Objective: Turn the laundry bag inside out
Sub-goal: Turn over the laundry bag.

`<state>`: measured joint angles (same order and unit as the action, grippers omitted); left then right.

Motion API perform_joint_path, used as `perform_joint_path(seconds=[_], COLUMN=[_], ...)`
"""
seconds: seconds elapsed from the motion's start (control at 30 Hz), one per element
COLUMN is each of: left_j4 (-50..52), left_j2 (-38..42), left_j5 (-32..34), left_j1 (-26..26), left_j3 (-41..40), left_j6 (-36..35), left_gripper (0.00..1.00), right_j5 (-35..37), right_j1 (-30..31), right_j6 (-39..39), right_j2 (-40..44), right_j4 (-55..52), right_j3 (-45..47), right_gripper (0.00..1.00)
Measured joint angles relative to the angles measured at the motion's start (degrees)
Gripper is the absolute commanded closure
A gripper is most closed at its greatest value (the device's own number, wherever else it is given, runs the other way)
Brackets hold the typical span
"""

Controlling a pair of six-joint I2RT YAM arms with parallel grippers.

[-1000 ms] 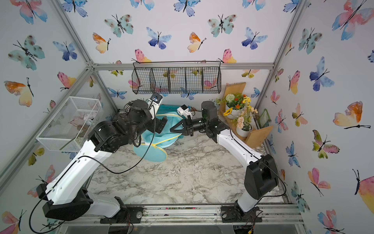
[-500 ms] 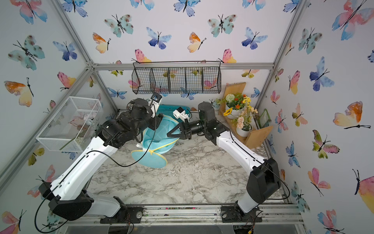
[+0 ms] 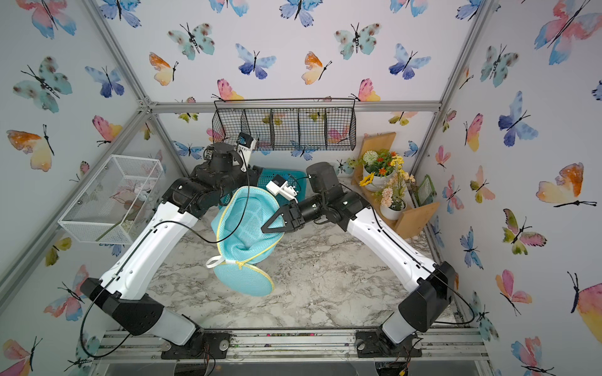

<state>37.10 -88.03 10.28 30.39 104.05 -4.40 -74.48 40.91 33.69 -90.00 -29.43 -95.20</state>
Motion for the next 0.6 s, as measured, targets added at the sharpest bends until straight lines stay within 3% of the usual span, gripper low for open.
perform_joint_path(seconds=[0.07, 0.17, 0.23, 0.43, 0.6], left_j4=[0.59, 3.17, 5.2, 10.62, 13.88], left_j2=[0.11, 0.61, 1.66, 7.1, 12.37], left_j5=[-1.16, -2.6, -3.26, -7.76, -13.29], left_j1=[-0.74, -0.79, -0.81, -1.44, -1.55], left_j3=[-1.75, -1.57, -0.17, 7.08, 3.8], left_j6=[1.55, 3.28, 3.67, 6.71, 8.72], left_gripper=[0.38, 0.14, 0.08, 0.09, 0.08], right_j5=[0.63, 2.34, 3.58, 6.49, 7.48], right_j1=[-0.11, -0.31, -0.48, -2.38, -3.17], right_j6=[-3.58, -7.28, -9.29, -11.96, -12.41], right_j2=[0.15, -0.52, -1.77, -5.6, -7.32], right_j4=[-3.56, -9.35, -12.74, -18.01, -18.99], right_j3=[-1.11, -0.9, -0.87, -0.85, -0.87], right_gripper=[0.97, 0.98, 0.97, 0.98, 0.97])
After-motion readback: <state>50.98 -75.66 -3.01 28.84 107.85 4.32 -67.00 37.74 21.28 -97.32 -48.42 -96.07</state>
